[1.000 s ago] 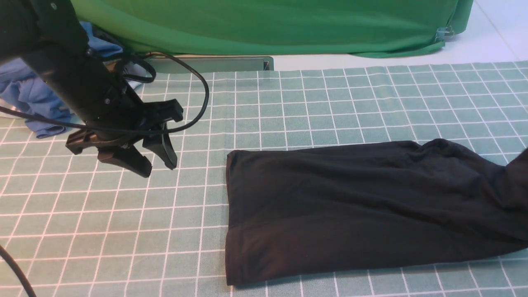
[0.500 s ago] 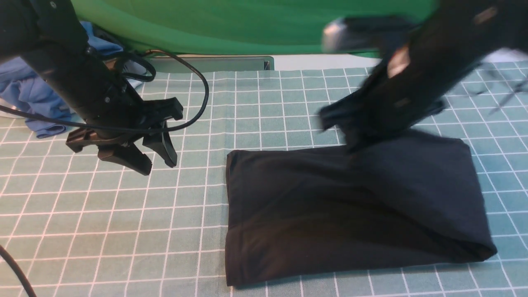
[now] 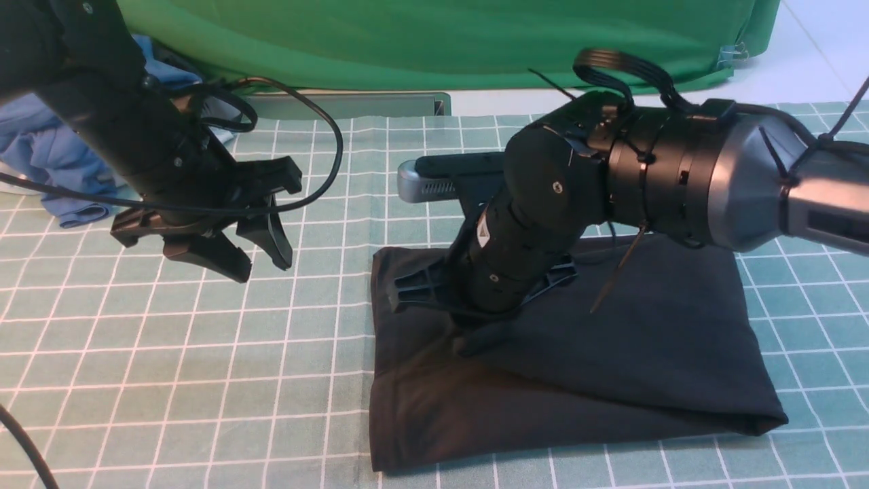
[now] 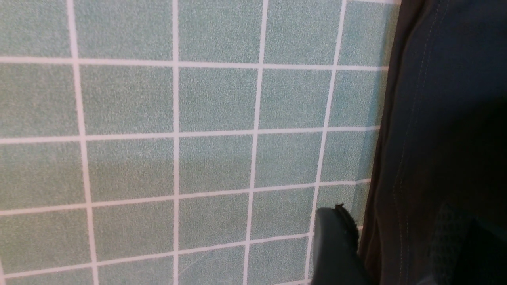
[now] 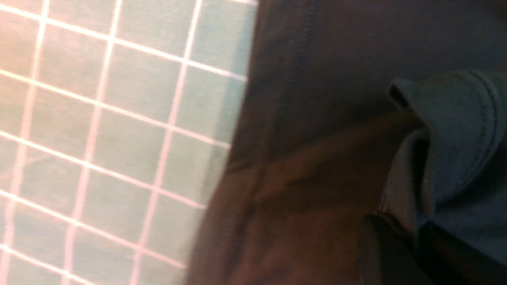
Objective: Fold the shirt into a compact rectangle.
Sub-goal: 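Fold the right end of the dark garment over onto its left end with the right gripper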
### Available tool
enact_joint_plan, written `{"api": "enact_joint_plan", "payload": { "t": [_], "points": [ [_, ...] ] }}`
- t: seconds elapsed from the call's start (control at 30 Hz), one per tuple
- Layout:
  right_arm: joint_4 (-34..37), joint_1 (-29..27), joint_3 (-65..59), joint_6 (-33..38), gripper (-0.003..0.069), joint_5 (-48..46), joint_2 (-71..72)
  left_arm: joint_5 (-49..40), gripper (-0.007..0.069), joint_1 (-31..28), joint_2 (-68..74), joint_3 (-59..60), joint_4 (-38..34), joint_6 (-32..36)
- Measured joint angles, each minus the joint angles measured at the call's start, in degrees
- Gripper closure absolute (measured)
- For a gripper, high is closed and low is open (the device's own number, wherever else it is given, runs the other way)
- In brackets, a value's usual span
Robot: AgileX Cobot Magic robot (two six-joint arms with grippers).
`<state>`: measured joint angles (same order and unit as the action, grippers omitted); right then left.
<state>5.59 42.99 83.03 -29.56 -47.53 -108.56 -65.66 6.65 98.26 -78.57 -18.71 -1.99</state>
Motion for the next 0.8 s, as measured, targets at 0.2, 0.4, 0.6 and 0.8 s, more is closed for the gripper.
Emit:
{"api": "enact_joint_plan", "payload": {
  "t": [0.2,0.4,0.6,0.8],
  "points": [
    [3.2,0.1,5.5,2.5,0.0589,-4.9,0.0,1.0,0.0317,0.0,0.0,0.0,0.0,0.0],
    [4.4,0.1,9.9,3.8,0.0589,-8.4,0.0,1.1,0.0317,0.0,0.1,0.0,0.0,-0.1],
    [4.5,1.2,10.0,3.9,0.0589,-8.7,-1.4,1.1,0.0317,0.0,0.1,0.0,0.0,-0.1],
    [4.6,3.5,10.0,3.9,0.0589,-6.9,-4.9,1.2,0.0317,0.0,0.1,0.0,0.0,-0.1]
  ]
}}
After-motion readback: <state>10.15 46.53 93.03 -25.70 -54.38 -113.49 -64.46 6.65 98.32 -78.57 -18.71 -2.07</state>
